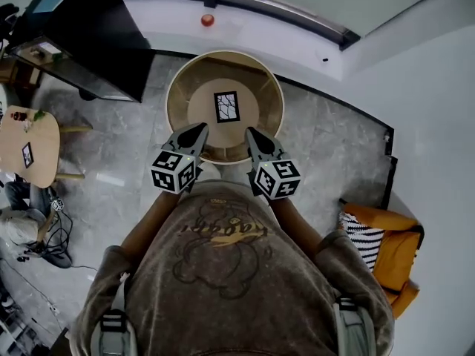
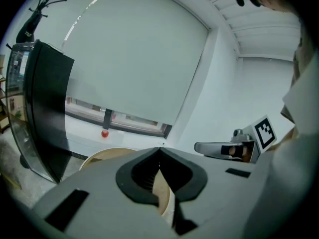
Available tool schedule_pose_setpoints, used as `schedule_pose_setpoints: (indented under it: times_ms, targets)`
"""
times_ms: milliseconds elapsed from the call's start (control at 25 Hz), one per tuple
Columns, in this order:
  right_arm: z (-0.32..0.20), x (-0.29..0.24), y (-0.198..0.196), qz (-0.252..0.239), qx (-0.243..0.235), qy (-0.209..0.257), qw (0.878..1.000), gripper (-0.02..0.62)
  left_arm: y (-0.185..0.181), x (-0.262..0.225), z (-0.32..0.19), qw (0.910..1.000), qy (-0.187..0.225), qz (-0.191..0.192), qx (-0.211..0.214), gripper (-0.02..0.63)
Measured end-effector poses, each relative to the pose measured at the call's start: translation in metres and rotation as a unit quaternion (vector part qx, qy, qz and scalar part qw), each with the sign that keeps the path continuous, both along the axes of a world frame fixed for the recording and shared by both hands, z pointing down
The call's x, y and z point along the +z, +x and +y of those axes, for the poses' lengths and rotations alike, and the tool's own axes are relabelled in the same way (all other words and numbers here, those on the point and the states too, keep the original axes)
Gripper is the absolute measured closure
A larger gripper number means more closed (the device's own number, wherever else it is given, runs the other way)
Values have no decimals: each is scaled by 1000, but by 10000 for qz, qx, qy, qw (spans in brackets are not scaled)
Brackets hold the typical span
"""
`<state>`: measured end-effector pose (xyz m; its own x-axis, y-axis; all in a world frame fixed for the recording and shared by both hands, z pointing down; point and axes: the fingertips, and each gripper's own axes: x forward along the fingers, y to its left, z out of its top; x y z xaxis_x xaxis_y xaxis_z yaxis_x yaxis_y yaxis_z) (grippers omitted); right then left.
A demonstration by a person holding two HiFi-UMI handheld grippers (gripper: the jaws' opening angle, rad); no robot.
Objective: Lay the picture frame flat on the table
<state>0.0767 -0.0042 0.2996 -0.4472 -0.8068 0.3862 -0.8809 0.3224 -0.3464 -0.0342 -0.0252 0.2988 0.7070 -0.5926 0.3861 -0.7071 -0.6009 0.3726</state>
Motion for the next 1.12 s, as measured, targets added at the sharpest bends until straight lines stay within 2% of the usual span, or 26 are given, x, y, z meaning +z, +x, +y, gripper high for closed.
schedule_pose_setpoints:
  times_ms: [560, 1120]
  targets:
    - [42, -41, 15, -243, 311, 454, 9982, 575, -6, -38, 45, 9987, 502, -38, -56, 589]
    - [50, -44, 1, -121, 93, 479, 9987, 575, -12, -39, 51, 9986, 493, 17, -200, 589]
